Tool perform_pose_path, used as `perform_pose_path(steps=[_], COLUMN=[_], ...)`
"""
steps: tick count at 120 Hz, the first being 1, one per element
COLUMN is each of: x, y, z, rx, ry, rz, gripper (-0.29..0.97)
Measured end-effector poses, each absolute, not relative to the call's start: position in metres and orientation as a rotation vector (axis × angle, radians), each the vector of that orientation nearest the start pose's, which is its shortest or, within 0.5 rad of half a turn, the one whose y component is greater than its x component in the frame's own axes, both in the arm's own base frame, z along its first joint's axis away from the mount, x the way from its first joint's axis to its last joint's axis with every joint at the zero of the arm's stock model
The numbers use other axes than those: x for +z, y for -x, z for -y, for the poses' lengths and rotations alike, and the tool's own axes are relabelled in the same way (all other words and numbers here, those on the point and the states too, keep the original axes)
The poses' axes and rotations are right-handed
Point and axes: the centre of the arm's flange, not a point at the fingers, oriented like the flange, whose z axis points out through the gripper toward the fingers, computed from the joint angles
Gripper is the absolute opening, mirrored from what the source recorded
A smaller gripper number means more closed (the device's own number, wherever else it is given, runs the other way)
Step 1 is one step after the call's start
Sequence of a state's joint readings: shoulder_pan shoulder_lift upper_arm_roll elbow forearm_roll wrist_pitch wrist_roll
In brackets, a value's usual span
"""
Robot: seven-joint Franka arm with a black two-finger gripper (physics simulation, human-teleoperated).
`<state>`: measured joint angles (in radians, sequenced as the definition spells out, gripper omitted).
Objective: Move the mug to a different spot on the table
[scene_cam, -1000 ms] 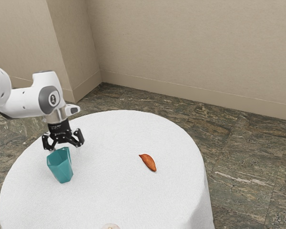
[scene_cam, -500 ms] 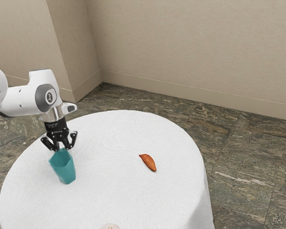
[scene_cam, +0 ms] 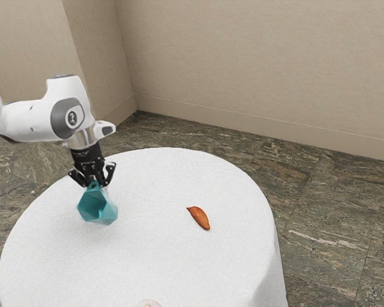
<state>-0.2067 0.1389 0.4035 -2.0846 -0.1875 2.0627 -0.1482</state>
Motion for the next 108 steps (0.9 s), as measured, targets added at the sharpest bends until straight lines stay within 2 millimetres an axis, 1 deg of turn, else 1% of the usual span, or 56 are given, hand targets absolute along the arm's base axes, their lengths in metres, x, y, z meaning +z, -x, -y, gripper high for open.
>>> perform_pose_path(steps=[22, 32, 42, 52, 61, 68, 77, 87, 93, 96, 103, 108], x=[0.357, 0.351, 0.336, 0.331, 0.321, 0.314, 0.300, 0.283, 0.277, 0.276, 0.283, 0.285], y=[-0.543, -0.543, -0.542, -0.550, -0.558, -0.559, -0.558, -0.555, -0.556, -0.558, -0.567, -0.572], z=[-0.088, -0.082, -0.070, -0.052, -0.035, -0.025, -0.014, -0.010, -0.009, -0.008, -0.010, -0.017], rx=[0.231, 0.277, 0.409, 0.548, 0.703, 0.811, 0.943, 1.048, 1.076, 1.080, 1.059, 1.045], ry=[3.160, 3.160, 3.167, 3.181, 3.184, 3.176, 3.151, 3.115, 3.106, 3.105, 3.115, 3.113], rz=[0.725, 0.726, 0.745, 0.750, 0.766, 0.767, 0.765, 0.779, 0.789, 0.791, 0.798, 0.821], gripper=[-0.09, -0.09, -0.09, -0.09, -0.09, -0.09, -0.09, -0.09, -0.09, -0.09, -0.09, -0.09])
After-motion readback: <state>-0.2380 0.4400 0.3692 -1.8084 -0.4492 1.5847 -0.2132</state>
